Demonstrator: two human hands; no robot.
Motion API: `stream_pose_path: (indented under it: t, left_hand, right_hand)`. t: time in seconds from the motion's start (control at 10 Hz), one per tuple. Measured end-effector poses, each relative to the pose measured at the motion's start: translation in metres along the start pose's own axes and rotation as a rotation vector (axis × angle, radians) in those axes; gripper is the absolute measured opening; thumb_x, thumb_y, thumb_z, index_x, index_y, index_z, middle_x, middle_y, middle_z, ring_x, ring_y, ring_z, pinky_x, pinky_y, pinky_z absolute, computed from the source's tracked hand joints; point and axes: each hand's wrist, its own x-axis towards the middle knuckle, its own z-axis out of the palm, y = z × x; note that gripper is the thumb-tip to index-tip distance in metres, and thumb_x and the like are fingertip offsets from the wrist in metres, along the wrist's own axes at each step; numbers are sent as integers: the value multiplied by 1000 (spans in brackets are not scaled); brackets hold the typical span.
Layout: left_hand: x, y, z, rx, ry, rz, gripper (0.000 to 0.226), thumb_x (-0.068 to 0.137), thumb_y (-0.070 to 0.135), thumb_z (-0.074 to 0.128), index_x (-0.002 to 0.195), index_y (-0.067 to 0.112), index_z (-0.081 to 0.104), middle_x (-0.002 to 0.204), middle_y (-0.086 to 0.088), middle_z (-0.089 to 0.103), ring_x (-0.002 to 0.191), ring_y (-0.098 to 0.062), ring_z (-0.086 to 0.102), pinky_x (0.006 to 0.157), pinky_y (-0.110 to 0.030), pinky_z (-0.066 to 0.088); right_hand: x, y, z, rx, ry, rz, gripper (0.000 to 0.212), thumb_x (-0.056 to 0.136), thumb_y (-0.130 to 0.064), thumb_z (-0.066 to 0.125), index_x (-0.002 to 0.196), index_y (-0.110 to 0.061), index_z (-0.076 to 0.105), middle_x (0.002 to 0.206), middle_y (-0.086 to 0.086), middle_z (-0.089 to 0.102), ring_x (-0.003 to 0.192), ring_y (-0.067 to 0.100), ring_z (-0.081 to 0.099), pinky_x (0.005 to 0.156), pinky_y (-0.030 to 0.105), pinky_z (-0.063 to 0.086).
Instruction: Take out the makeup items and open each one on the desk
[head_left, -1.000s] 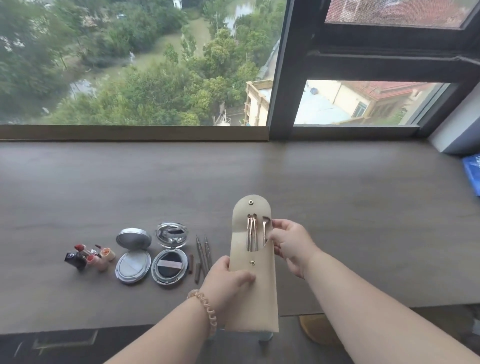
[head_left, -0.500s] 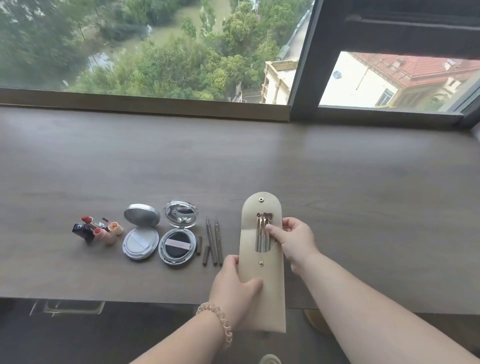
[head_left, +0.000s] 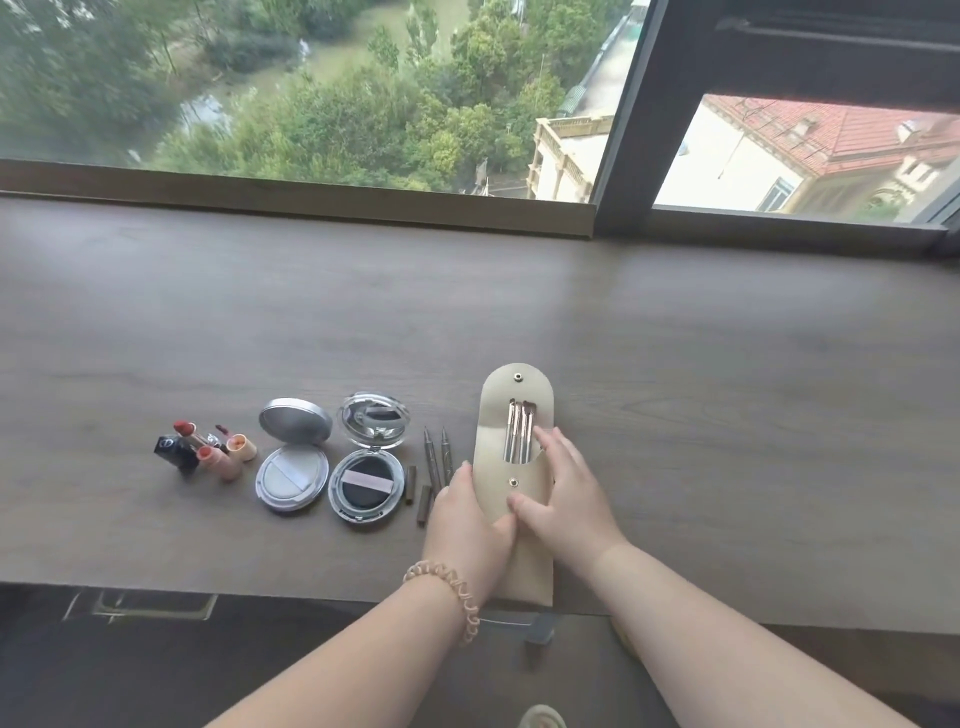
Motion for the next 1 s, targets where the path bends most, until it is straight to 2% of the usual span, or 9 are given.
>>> stream_pose_path:
  t: [0.1, 0.2, 0.3, 0.4, 0.5, 0.6, 1.0]
  left_hand:
    - [-7, -6, 5, 8, -14, 19, 68, 84, 23, 64, 143, 14, 32, 137, -7, 40, 128, -14, 41, 93, -7, 20]
    - [-12, -11, 10, 78, -39, 87, 73, 82, 16, 64, 145, 14, 27, 146, -6, 25, 137, -13, 26, 100, -5, 9]
    - [-12, -14, 13, 237, -19, 141, 73, 82, 19, 59, 146, 20, 24, 154, -9, 10, 143, -22, 10, 114, -22, 7]
    - [-13, -13, 13, 407, -14, 174, 69, 83, 22, 53, 145, 29, 25, 158, -4, 0, 143, -25, 3, 116, -37, 10]
    - [-14, -14, 12, 508, -18, 250, 61, 84, 26, 49, 142, 34, 29, 158, 6, 9, 143, -18, 5, 113, -40, 15]
    - [-14, -15, 12, 569, -44, 278, 63, 85, 30, 47, 144, 33, 24, 157, 9, 17, 143, -14, 11, 111, -39, 15]
    - [-25, 4, -6, 618, -21, 239, 67, 87, 35, 49, 146, 29, 19, 156, 6, 19, 142, -13, 14, 112, -37, 15]
  right_hand:
    - [-3, 4, 3, -51, -50, -24, 76, 82, -23, 68, 145, -29, 27, 157, -1, 16, 143, 8, 14, 106, 14, 10]
    - [4, 2, 3, -70, -44, -43, 73, 84, -21, 67, 145, -27, 28, 158, -1, 15, 143, 11, 16, 108, 17, 11]
    - [10, -1, 7, -168, -30, -68, 69, 85, -24, 64, 145, -25, 29, 158, 1, 15, 144, 14, 14, 113, 23, 12]
    - [9, 1, 15, -339, -10, -83, 59, 89, -30, 58, 143, -23, 35, 157, 2, 19, 144, 17, 13, 116, 31, 11]
    - [5, 4, 19, -408, 24, -76, 51, 92, -31, 49, 142, -26, 37, 155, 0, 23, 144, 17, 12, 114, 34, 9]
    - [3, 2, 16, -434, 21, -75, 52, 94, -32, 45, 144, -29, 31, 156, -3, 22, 144, 15, 11, 114, 34, 8]
    - [-26, -9, -23, -448, -14, -155, 60, 90, -33, 53, 145, -30, 28, 158, -4, 13, 145, 13, 8, 115, 33, 7]
